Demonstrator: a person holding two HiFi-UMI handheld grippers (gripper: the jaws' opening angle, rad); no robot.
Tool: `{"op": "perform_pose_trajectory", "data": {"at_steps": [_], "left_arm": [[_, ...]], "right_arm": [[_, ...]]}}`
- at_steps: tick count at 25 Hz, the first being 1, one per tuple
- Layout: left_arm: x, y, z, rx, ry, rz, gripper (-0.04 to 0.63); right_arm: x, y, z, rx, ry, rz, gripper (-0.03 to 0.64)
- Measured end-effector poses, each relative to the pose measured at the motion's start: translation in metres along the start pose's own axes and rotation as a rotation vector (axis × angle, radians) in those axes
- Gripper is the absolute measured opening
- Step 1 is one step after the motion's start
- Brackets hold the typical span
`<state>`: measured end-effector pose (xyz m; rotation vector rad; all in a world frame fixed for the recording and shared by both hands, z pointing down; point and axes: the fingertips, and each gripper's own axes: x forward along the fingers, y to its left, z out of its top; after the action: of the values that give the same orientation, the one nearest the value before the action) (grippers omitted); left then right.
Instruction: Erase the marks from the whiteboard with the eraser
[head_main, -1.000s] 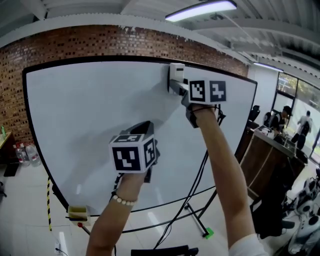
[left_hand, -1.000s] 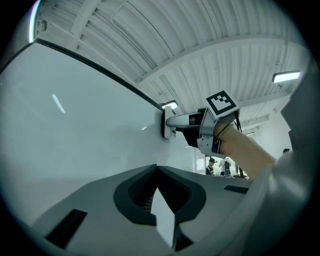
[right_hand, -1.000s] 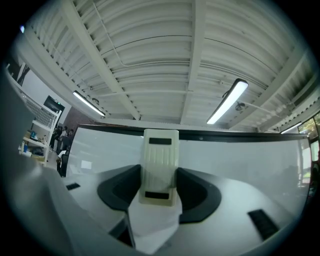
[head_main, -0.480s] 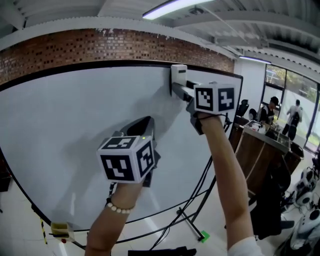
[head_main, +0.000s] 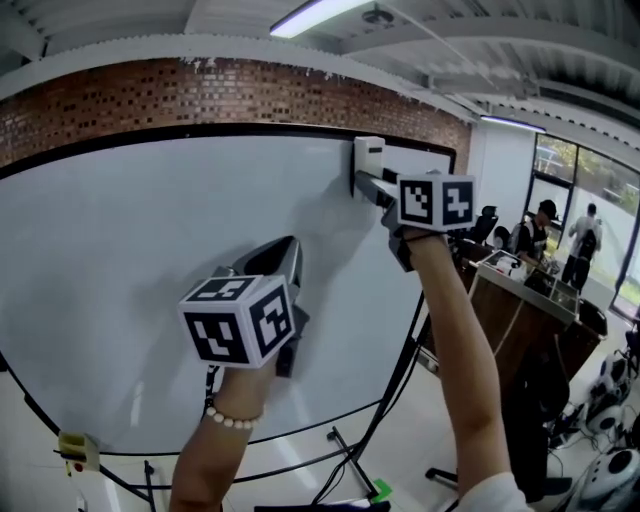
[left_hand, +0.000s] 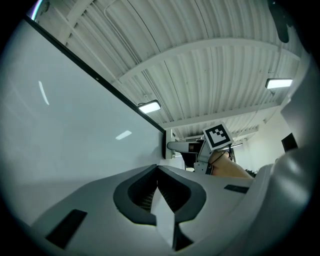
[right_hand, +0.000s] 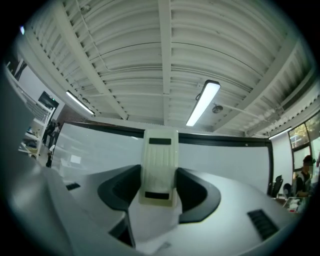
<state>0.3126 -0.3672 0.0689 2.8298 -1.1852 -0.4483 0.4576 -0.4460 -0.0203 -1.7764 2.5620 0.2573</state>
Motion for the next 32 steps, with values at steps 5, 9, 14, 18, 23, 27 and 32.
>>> {"op": "perform_pose_trajectory", "data": {"at_steps": [5, 9, 14, 18, 23, 27, 32], "left_arm": [[0.046, -0.038, -0.027, -0.013, -0.012, 0.040, -0.011], [0.085, -0.068, -0.043, 0.000, 0.003, 0.062, -0.012], [0.130, -0.084, -0.056, 0.011, 0.044, 0.075, -0.012], [0.149, -0.099, -0.068, 0.016, 0.074, 0.056, -0.012], [0.164, -0.108, -0.080, 0.007, 0.091, 0.046, -0.012], [0.165, -0.106, -0.093, -0.001, 0.105, 0.057, -0.012], [0.153, -0.094, -0.107, -0.013, 0.125, 0.074, -0.012]], "right_arm": [[-0.019, -0.086, -0.009, 0.018, 0.001, 0.003, 0.250], [-0.032, -0.133, -0.014, 0.042, -0.010, 0.016, 0.250], [-0.040, -0.179, -0.021, 0.046, -0.016, -0.022, 0.250], [-0.048, -0.217, -0.028, 0.070, -0.013, -0.062, 0.250], [-0.058, -0.239, -0.037, 0.030, -0.006, -0.093, 0.250], [-0.064, -0.237, -0.062, -0.010, 0.020, -0.114, 0.249], [-0.066, -0.227, -0.102, 0.057, 0.047, -0.098, 0.249]]}}
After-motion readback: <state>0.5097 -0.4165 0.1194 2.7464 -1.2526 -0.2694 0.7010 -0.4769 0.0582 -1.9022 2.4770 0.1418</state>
